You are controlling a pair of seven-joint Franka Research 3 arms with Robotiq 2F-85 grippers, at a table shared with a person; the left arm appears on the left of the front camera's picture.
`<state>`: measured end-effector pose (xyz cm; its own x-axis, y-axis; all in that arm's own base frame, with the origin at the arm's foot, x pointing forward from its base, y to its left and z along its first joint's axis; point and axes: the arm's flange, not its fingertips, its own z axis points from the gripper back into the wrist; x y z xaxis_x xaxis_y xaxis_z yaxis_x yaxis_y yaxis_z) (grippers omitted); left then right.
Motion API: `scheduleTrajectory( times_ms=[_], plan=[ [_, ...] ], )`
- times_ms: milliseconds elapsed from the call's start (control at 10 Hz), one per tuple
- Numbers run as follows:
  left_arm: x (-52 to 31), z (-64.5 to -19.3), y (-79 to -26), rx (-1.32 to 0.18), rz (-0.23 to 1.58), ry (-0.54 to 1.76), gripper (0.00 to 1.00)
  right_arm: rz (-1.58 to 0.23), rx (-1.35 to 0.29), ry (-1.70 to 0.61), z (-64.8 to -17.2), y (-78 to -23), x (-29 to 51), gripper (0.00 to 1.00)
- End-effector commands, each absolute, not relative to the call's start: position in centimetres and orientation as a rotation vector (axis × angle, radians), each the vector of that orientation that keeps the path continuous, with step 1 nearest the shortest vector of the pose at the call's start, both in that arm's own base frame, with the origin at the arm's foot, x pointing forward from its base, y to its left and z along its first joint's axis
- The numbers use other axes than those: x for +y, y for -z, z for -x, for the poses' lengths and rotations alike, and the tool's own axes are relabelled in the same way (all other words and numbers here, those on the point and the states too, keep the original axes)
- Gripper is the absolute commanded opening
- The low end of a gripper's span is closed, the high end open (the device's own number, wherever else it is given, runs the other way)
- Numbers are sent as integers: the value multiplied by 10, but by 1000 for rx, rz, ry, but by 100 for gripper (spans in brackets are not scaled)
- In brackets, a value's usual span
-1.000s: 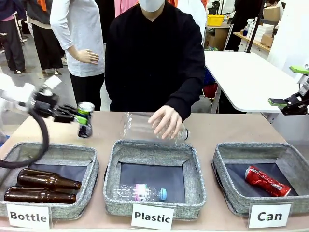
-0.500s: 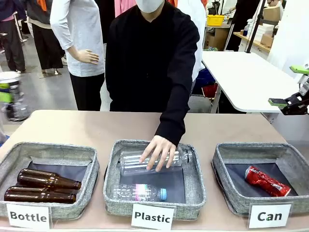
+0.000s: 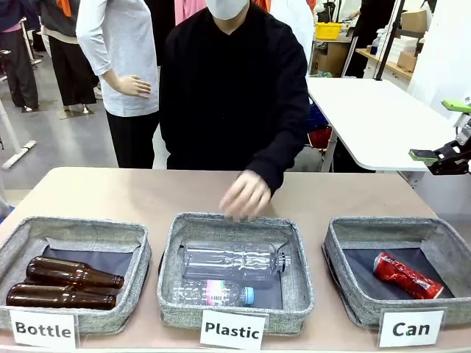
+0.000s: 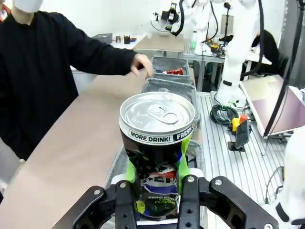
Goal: Sort the can waste into the basket.
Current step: Pick up the can waste from the table and place it in the right Fabric basket.
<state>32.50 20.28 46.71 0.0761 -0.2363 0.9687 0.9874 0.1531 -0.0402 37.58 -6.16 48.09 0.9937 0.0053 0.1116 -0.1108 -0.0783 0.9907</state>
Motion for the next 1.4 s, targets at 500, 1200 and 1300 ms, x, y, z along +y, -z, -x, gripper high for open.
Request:
scheduleTrajectory(
  times_ms=[500, 1200, 1300],
  plan=[
    [111, -341, -481, -938, 948, 1224, 37, -1643, -88, -123, -376, -482, -64, 100],
    [-237, -387, -523, -868, 885, 1225, 37, -1348, -121, -35, -303, -550, -157, 100],
    [-284, -387, -517, -830, 912, 1252, 37, -1265, -135, -13, -285, -555, -180, 100]
  ],
)
